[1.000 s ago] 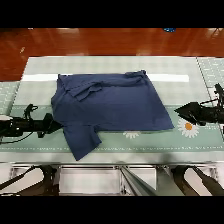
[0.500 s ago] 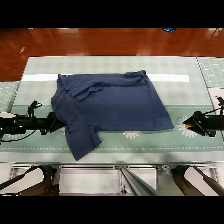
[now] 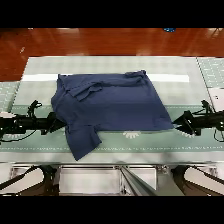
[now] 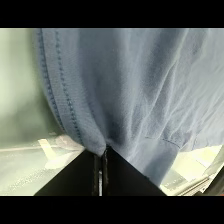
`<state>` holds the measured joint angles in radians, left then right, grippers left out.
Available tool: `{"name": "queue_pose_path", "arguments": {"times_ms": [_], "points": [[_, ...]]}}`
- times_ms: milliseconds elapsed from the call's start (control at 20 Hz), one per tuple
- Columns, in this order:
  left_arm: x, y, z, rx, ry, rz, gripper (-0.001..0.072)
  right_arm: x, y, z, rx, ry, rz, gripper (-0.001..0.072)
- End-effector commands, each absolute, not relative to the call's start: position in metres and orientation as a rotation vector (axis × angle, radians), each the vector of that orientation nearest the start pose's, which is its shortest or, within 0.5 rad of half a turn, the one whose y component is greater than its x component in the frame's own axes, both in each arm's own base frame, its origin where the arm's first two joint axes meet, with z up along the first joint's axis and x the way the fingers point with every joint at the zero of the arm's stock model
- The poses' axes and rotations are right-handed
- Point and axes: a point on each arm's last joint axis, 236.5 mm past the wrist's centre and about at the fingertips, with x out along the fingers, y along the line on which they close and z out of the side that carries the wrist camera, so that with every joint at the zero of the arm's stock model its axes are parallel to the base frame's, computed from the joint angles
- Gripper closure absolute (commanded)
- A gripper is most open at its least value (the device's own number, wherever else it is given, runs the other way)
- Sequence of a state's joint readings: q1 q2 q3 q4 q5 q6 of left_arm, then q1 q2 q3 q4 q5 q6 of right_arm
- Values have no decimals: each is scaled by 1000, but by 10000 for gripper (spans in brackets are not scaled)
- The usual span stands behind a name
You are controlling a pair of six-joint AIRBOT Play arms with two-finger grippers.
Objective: Fold the shirts.
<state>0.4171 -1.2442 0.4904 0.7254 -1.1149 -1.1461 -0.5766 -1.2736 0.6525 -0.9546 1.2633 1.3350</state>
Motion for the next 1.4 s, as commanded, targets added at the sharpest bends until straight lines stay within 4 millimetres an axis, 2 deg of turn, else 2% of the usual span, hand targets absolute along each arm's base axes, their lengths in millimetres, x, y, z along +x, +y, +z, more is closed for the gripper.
{"name": "queue_pose_path", "arguments": {"times_ms": [0,100,300,700,750,900,1100,1200,1300,1350], "points": [[255,-60,-104,-950,1423,-211,684,270,15,-102,1019,1518,61,298],[255,-60,-103,-950,1423,-211,684,269,28,-109,1001,1561,88,298],[255,-60,-103,-946,1422,-213,684,285,43,-108,1004,1519,103,298],[255,-60,-104,-943,1421,-216,684,284,47,-109,1001,1528,101,300],[255,-60,-104,-943,1421,-216,684,284,47,-109,1001,1528,101,334],[255,-60,-104,-943,1421,-216,684,289,52,-104,970,1493,178,693],[255,-60,-103,-943,1420,-216,684,290,56,-100,961,1483,221,689],[259,-59,-99,-937,1411,-225,684,297,58,-92,962,1459,256,689],[275,-55,-79,-905,1366,-259,684,314,57,-66,928,1430,325,689],[289,-53,-59,-884,1319,-288,684,328,54,-45,898,1390,362,690]]}}
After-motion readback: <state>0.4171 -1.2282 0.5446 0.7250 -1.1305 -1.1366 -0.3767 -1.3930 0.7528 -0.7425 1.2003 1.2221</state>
